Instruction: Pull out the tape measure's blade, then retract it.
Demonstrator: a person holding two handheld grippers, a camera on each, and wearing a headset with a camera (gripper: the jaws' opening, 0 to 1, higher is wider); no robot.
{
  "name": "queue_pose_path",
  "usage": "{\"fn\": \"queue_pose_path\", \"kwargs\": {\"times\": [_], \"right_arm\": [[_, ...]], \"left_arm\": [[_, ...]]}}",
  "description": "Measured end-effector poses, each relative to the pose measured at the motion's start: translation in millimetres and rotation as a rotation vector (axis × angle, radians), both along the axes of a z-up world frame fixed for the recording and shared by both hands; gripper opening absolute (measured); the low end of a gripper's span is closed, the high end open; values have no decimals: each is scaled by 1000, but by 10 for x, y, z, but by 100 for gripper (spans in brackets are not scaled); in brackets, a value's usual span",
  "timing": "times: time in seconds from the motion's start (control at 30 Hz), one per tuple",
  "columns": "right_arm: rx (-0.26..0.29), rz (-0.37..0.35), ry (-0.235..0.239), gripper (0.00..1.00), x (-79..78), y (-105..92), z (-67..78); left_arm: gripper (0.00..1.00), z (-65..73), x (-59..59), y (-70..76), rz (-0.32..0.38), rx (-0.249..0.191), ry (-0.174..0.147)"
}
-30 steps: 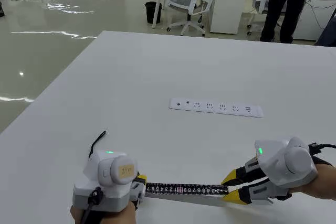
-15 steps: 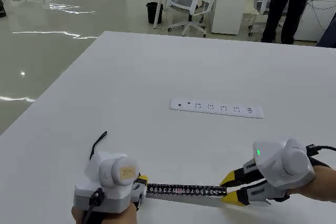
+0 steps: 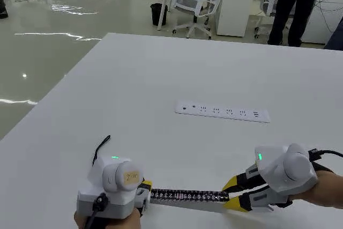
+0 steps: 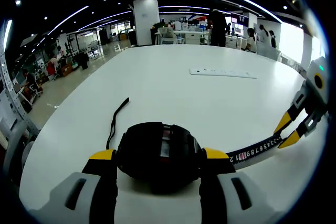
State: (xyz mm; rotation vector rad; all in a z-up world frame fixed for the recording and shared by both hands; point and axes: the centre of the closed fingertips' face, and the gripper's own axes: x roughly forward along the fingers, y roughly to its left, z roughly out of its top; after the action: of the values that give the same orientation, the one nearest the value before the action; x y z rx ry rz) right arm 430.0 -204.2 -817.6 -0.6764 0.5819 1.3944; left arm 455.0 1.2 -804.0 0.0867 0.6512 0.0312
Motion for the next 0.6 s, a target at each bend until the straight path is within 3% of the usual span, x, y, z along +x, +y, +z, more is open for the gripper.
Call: {"fn": "queue_pose_path", "kwargs": {"times": [0.6], "right_arm": [[-1, 4, 0, 15, 9, 78, -19]], "left_arm": [[59, -1, 2, -4, -7, 6, 0]]}}
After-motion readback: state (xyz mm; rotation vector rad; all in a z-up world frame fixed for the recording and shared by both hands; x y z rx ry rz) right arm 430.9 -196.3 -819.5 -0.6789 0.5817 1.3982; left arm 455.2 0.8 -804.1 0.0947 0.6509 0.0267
